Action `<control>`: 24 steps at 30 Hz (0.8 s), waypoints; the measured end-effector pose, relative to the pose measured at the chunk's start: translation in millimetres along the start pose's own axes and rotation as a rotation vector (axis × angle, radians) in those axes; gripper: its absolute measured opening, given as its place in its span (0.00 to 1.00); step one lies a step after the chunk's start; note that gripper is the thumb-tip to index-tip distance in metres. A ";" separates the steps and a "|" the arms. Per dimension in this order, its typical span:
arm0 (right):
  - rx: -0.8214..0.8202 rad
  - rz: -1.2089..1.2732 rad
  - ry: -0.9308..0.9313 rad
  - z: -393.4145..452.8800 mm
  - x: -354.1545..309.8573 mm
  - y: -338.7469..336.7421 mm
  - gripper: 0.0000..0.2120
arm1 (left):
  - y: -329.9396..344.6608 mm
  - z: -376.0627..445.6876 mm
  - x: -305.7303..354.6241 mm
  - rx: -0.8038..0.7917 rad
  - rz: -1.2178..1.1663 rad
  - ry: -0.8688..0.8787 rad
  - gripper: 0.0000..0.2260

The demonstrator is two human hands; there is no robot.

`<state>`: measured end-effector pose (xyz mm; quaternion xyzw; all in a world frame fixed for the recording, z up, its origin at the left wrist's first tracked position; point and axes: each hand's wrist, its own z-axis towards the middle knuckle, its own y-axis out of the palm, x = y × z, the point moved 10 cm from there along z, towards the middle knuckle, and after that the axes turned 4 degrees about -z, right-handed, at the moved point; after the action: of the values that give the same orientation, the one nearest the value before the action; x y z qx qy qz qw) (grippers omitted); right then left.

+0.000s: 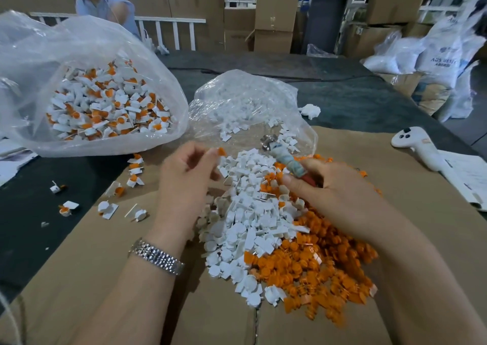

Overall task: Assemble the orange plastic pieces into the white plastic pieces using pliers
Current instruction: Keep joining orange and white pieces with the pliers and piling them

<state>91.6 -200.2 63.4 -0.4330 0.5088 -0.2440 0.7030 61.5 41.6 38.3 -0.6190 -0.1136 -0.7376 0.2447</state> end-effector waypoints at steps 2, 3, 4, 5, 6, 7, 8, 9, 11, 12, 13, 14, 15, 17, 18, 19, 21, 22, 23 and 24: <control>0.061 -0.121 0.075 4.2 14.5 -4.0 0.16 | -33.6 1.6 8.9 0.223 0.278 0.075 0.07; 0.070 -0.170 0.108 5.8 21.2 -3.9 0.19 | -48.1 0.9 13.9 0.317 0.375 0.098 0.08; 0.069 -0.207 0.142 7.6 28.7 -2.6 0.22 | -58.8 0.6 17.0 0.385 0.451 0.113 0.08; 0.067 -0.238 0.183 9.0 36.1 -1.7 0.24 | -65.4 1.2 18.8 0.425 0.528 0.127 0.06; 0.066 -0.268 0.222 10.0 43.0 -0.7 0.25 | -66.9 2.0 19.6 0.439 0.602 0.138 0.06; 0.063 -0.294 0.256 10.2 47.7 0.2 0.24 | -63.8 2.7 19.9 0.420 0.658 0.152 0.08; 0.062 -0.316 0.283 10.1 51.6 1.1 0.24 | -56.1 4.3 20.3 0.368 0.670 0.181 0.10; 0.056 -0.336 0.306 9.9 54.0 2.2 0.25 | -45.8 5.2 21.1 0.292 0.648 0.205 0.09; 0.049 -0.390 0.335 8.7 55.4 3.5 0.25 | -19.2 6.0 21.0 0.091 0.604 0.227 0.03; 0.050 -0.428 0.341 8.5 55.3 3.7 0.26 | -5.3 5.4 17.9 -0.017 0.600 0.220 0.03; 0.046 -0.471 0.347 8.2 55.2 4.4 0.26 | 7.0 4.0 12.9 -0.114 0.602 0.199 0.05; 0.041 -0.516 0.348 8.1 54.9 5.2 0.28 | 16.4 2.2 7.6 -0.189 0.608 0.174 0.06; 0.032 -0.554 0.349 8.3 54.4 6.6 0.29 | 23.1 1.4 2.3 -0.240 0.629 0.150 0.05; 0.023 -0.572 0.352 8.9 54.9 9.2 0.31 | 31.2 1.1 -6.2 -0.291 0.694 0.114 0.02; 0.021 -0.557 0.355 9.4 56.0 10.3 0.32 | 32.9 1.9 -9.2 -0.295 0.718 0.108 0.03; 0.017 -0.541 0.359 9.9 57.0 11.3 0.32 | 34.2 2.7 -10.1 -0.294 0.731 0.109 0.04; 0.009 -0.520 0.359 10.7 58.6 12.6 0.32 | 36.5 2.7 -7.5 -0.284 0.755 0.127 0.04; 0.004 -0.508 0.357 10.9 59.1 13.6 0.31 | 37.4 1.9 -6.6 -0.282 0.766 0.132 0.04; -0.003 -0.494 0.358 10.6 59.5 14.4 0.31 | 37.7 1.3 -6.4 -0.279 0.765 0.132 0.04; -0.007 -0.480 0.358 10.3 60.0 14.3 0.30 | 36.4 0.4 -6.0 -0.272 0.746 0.127 0.03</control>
<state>121.5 -236.2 21.9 -0.4934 0.5086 -0.4739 0.5228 80.8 12.0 27.7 -0.5977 0.2328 -0.6431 0.4182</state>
